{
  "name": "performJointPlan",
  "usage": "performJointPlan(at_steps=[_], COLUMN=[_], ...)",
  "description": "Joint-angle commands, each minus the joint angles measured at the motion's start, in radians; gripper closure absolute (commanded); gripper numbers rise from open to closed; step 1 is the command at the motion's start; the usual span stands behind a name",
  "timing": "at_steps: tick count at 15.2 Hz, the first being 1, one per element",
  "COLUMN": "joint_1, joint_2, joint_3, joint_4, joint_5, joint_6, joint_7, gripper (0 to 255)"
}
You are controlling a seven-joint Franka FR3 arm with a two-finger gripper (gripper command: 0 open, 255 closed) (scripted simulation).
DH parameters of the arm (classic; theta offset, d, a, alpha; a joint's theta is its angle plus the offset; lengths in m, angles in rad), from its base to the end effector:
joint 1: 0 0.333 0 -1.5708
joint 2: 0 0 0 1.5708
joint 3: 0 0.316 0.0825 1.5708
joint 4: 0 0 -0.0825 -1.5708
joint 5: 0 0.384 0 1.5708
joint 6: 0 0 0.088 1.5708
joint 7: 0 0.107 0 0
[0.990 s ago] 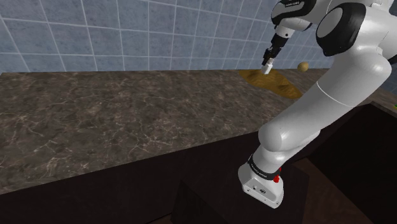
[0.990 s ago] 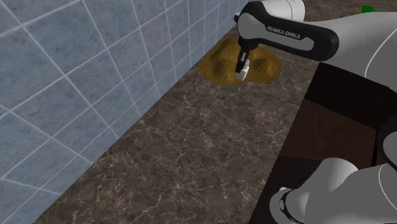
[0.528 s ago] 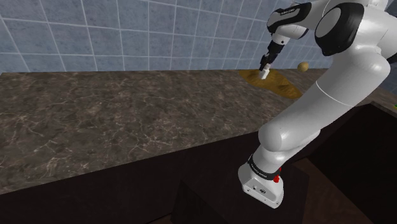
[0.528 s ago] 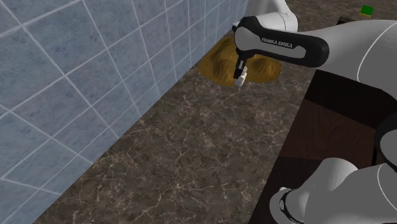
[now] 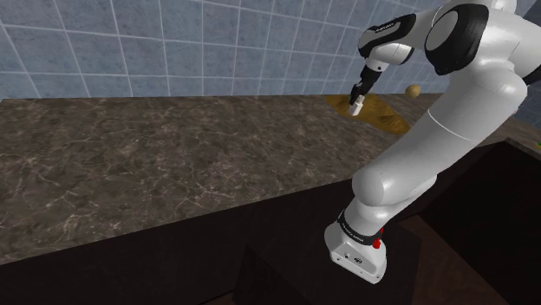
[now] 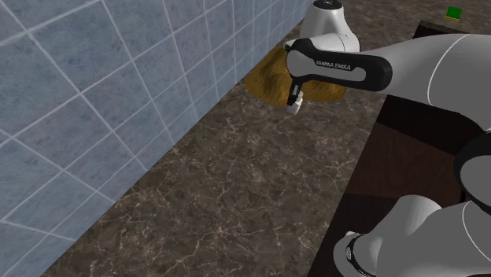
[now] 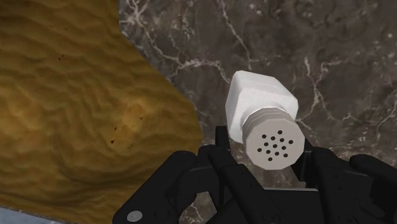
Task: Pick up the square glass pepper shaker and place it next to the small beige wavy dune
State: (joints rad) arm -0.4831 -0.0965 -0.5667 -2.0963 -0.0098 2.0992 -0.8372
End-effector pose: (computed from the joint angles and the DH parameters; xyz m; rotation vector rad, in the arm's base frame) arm 0.2612 -0.4675 0.4648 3.0791 -0.3215 0.1309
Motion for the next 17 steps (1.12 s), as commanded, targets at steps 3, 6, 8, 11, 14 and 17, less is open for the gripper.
performJointPlan(at_steps=[3, 6, 8, 11, 14, 17], joint_1=[-0.001, -0.001, -0.001, -0.001, -0.001, -0.001], joint_2=[0.020, 0.038, 0.047, 0.047, 0.047, 0.047], joint_3=[-0.005, -0.008, -0.009, -0.009, -0.009, -0.009], joint_4=[-0.038, -0.063, -0.074, -0.074, -0.074, -0.074], joint_5=[0.013, 0.025, 0.031, 0.031, 0.031, 0.031], joint_6=[0.056, 0.096, 0.114, 0.114, 0.114, 0.114], joint_7=[-0.012, -0.022, -0.027, -0.027, -0.027, -0.027], gripper=[255, 255, 255, 255, 255, 0])
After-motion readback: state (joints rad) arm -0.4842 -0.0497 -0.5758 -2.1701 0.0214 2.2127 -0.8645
